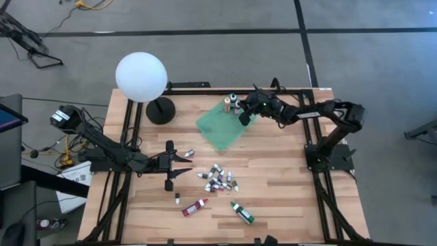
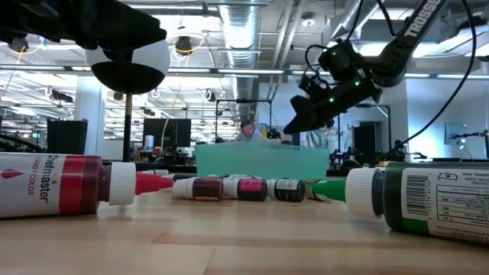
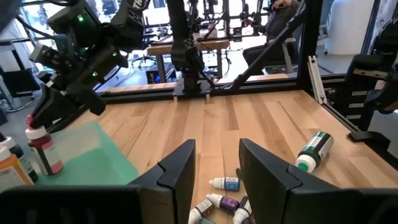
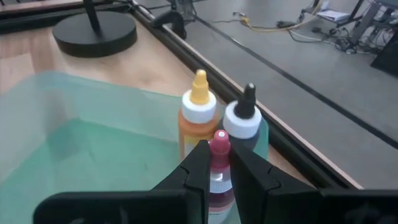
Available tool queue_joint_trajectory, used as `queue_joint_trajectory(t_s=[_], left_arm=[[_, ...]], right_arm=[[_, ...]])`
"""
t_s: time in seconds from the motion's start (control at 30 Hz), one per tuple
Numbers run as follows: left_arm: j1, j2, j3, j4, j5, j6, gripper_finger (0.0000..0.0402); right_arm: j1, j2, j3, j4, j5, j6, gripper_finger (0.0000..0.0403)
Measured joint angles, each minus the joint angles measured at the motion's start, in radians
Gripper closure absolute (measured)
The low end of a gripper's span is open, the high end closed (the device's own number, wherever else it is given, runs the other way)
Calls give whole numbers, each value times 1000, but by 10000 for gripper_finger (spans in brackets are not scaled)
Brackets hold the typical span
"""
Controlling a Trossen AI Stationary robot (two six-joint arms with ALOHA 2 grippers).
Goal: Pick & Place food coloring
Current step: Put the right pink food coloring bottle into the green bin
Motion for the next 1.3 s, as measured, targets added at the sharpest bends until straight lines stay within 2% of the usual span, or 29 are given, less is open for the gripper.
queue_joint_trajectory(t_s=[1.1, 1.3], left_arm=[[0, 0, 0, -5, -20, -5, 283], [0, 0, 0, -5, -19, -5, 283]], right_arm=[[-37, 9, 0, 13, -19, 0, 351], [-39, 9, 0, 13, -63, 0, 351]])
